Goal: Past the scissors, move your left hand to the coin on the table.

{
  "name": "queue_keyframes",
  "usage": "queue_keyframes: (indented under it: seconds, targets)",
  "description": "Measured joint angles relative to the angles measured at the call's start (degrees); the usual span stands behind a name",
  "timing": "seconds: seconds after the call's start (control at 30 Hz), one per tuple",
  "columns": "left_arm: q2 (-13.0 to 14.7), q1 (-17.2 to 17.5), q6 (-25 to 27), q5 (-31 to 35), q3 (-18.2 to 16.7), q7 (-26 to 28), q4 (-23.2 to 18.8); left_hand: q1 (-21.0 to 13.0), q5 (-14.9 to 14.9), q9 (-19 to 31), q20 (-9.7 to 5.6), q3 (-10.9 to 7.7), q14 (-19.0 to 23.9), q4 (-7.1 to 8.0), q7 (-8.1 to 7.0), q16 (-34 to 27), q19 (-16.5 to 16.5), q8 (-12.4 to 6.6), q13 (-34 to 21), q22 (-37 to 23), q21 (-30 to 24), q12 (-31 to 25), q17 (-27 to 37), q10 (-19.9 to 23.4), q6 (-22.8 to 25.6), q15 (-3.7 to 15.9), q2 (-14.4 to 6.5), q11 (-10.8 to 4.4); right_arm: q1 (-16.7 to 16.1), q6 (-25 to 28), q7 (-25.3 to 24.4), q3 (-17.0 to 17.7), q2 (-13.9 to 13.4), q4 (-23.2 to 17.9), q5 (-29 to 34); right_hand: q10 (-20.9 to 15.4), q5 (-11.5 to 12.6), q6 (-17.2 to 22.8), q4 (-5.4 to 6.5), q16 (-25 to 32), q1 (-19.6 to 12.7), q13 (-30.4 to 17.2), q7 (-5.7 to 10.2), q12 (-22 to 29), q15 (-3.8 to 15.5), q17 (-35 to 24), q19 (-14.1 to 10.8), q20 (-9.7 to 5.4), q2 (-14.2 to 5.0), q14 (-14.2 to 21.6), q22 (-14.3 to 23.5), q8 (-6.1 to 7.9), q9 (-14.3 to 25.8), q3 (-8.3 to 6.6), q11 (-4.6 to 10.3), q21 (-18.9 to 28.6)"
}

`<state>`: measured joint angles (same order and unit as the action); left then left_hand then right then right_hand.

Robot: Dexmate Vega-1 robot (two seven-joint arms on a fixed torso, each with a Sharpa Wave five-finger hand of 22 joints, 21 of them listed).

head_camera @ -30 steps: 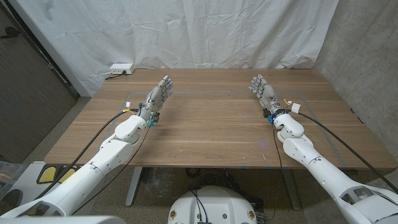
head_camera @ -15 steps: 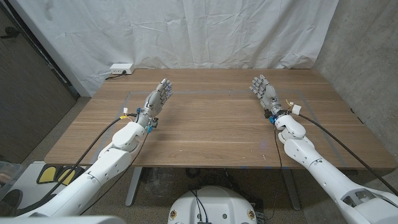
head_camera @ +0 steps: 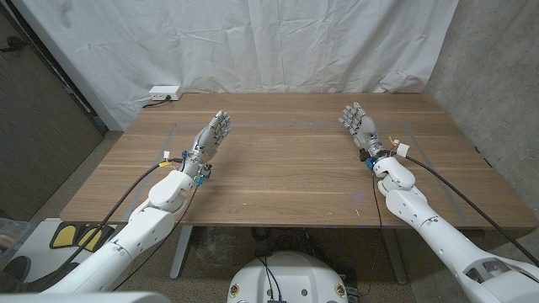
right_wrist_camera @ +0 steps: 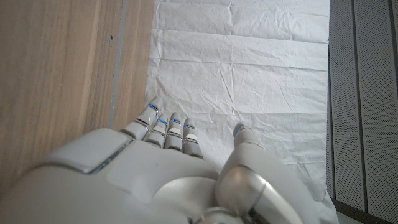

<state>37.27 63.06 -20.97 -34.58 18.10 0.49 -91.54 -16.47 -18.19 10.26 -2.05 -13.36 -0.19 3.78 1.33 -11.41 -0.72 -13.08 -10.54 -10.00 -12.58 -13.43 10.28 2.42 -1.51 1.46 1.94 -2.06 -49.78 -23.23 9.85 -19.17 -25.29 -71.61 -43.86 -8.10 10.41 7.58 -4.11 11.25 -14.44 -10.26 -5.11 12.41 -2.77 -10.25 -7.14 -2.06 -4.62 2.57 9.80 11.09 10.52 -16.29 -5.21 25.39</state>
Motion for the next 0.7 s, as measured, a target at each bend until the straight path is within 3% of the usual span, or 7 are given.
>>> queue_keyframes:
  seconds: [0.7]
  targets:
    - [1.38, 5.42, -1.25, 2.98, -1.96, 4.33, -3.83, -0.76, 0.43, 0.0, 0.0, 0.01, 1.26, -0.36, -0.31, 0.0, -0.8, 0.0, 0.0, 0.0, 0.0, 0.0, -0.01, 1.22, 0.91, 0.17, -0.3, 0.0, 0.13, -0.85, 0.33, 0.03, 0.28, 0.72, 0.06, -0.29, 0.0, 0.72, -0.23, 0.22, -0.22, 0.0, 0.09, 0.0, 0.46, -0.3, -0.81, -0.2, -0.23, 0.45, 0.22, 0.0, 0.0, 0.23, 0.3, 0.0]
